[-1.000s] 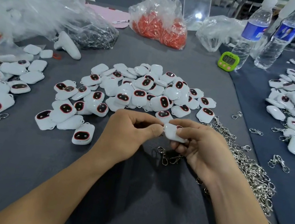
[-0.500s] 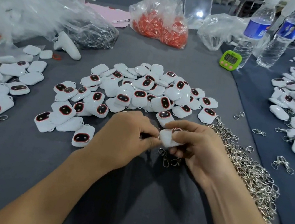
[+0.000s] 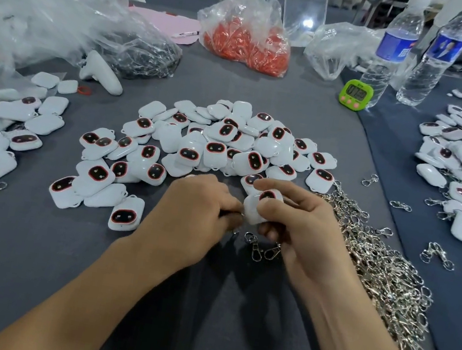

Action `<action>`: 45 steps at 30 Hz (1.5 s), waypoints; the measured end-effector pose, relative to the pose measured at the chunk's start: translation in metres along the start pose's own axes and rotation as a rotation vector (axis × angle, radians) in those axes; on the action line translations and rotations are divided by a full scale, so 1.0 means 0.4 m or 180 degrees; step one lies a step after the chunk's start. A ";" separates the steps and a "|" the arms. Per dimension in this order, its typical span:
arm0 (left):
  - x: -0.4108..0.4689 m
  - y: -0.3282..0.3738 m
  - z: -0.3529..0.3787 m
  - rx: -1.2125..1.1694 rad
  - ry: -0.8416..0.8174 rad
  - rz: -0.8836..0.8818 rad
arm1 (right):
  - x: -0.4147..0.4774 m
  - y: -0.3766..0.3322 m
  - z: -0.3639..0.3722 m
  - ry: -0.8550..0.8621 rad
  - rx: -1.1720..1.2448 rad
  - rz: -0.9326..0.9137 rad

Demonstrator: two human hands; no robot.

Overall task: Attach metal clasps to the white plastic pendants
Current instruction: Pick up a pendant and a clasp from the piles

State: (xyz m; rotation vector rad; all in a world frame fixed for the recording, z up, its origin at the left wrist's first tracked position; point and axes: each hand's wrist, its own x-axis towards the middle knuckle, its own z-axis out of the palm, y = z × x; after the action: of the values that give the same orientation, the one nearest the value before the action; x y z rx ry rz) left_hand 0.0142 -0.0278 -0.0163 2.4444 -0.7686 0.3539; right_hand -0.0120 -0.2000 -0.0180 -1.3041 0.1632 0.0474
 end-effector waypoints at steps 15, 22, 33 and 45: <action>0.006 0.000 0.016 -0.2358 -0.0076 -0.1308 | 0.007 -0.008 0.011 0.0232 0.0666 0.0127; -0.003 0.000 0.020 0.1108 0.0308 0.0235 | -0.021 0.019 0.044 0.0551 -0.1683 -0.1147; 0.003 0.013 0.025 -0.2008 0.0058 -0.1196 | 0.006 -0.011 0.016 0.0367 0.0660 0.0155; 0.000 0.020 0.036 -0.1172 0.0283 -0.0879 | 0.006 -0.005 0.020 0.0599 0.0150 -0.0299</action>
State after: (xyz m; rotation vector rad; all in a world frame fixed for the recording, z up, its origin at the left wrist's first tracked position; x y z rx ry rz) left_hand 0.0108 -0.0417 -0.0246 2.1322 -0.4068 0.1928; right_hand -0.0086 -0.1929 -0.0142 -1.2667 0.2618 -0.1588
